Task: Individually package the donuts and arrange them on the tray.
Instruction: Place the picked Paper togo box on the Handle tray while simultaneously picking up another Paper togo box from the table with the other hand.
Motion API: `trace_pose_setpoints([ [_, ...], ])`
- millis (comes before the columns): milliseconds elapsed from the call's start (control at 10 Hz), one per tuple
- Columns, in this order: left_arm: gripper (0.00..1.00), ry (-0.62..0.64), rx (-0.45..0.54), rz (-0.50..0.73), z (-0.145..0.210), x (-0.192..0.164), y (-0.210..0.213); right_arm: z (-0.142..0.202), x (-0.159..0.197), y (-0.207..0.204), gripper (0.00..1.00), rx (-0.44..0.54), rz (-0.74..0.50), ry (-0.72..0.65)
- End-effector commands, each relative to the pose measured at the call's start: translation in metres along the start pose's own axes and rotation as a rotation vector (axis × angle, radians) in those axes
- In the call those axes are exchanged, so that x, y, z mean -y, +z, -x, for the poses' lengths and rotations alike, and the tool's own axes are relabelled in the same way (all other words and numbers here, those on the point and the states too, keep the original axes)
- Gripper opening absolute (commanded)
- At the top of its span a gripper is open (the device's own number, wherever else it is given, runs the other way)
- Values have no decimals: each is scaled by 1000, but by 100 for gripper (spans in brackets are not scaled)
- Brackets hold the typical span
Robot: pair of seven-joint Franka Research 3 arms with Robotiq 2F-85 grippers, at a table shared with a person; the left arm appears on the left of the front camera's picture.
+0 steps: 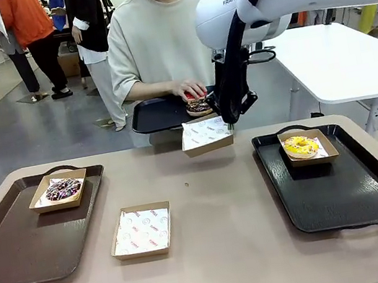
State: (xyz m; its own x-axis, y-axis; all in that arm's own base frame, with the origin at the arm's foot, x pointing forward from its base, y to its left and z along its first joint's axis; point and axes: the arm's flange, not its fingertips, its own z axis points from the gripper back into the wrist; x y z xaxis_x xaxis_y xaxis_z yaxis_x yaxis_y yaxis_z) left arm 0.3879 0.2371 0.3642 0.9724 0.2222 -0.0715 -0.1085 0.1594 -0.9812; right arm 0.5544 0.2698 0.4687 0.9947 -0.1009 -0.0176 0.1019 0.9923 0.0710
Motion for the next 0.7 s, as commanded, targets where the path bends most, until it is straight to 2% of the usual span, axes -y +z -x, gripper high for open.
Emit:
trace_pose_setpoints([
  [0,100,-21,38,18,0,2,-3,-13,-5,-2,0,-18,8,36],
  [100,100,0,0,0,0,0,0,-18,-9,-5,0,-19,21,78],
  [500,100,0,0,0,0,0,0,-41,-15,-18,0,-21,44,106],
  [600,100,0,0,0,0,0,0,-20,-11,-14,0,-28,2,84],
])
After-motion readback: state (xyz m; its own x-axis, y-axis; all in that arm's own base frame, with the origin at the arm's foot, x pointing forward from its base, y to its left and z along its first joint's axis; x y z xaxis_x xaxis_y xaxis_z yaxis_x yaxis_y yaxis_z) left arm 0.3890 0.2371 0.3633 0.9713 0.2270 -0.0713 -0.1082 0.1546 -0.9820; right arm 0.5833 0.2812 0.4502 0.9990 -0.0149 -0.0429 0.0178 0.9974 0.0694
